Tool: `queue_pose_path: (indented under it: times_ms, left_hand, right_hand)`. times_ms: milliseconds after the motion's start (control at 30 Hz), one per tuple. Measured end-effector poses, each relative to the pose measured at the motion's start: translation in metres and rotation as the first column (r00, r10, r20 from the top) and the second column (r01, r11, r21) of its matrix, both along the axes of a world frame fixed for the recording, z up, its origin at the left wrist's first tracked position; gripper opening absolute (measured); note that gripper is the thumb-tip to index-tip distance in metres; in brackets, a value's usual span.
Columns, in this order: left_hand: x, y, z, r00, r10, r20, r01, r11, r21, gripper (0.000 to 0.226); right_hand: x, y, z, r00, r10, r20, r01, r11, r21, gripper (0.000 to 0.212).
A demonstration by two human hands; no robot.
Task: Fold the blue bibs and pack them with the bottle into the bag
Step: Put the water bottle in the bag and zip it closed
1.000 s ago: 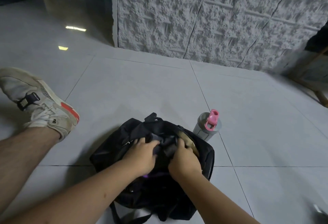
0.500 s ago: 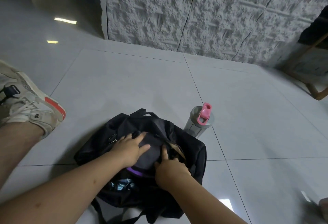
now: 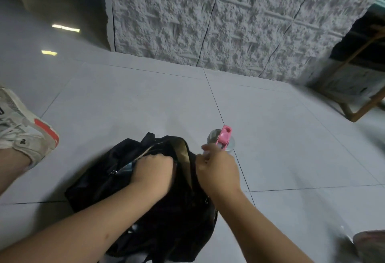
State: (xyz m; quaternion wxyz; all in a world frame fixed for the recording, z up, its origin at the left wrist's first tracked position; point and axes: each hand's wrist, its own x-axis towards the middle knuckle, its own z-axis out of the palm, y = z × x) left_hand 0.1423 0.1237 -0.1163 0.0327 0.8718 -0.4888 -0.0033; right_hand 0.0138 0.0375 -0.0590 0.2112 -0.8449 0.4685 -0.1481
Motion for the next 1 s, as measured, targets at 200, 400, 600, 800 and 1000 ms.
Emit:
queue_pose_path:
  times_ms: [200, 400, 600, 800, 1000]
  left_hand:
    - [-0.051, -0.019, 0.003, 0.806, 0.097, -0.584, -0.154, 0.987, -0.047, 0.058]
    - [-0.065, -0.028, -0.015, 0.605, 0.101, -0.790, -0.193, 0.981, -0.023, 0.112]
    - [-0.073, -0.036, -0.008, 0.478, 0.185, -0.859, -0.195, 0.976, 0.101, 0.134]
    - [-0.060, -0.035, 0.001, 0.523, 0.110, -0.845, -0.265, 0.964, -0.038, 0.050]
    - [-0.052, -0.030, -0.009, 0.721, 0.055, -0.691, -0.225, 0.961, -0.158, 0.035]
  right_hand:
    - [-0.002, -0.102, -0.008, 0.970, -0.223, -0.095, 0.225, 0.974, 0.020, 0.068]
    - [0.022, -0.138, -0.030, 0.969, -0.100, -0.226, 0.133, 0.982, 0.134, 0.087]
    - [0.039, -0.139, -0.050, 0.960, -0.126, -0.248, 0.152, 0.984, 0.089, 0.066]
    - [0.006, -0.130, -0.045, 0.985, -0.174, 0.000, 0.173, 0.982, 0.075, 0.052]
    - [-0.050, -0.100, 0.027, 0.929, -0.120, 0.349, 0.134, 0.991, -0.015, 0.051]
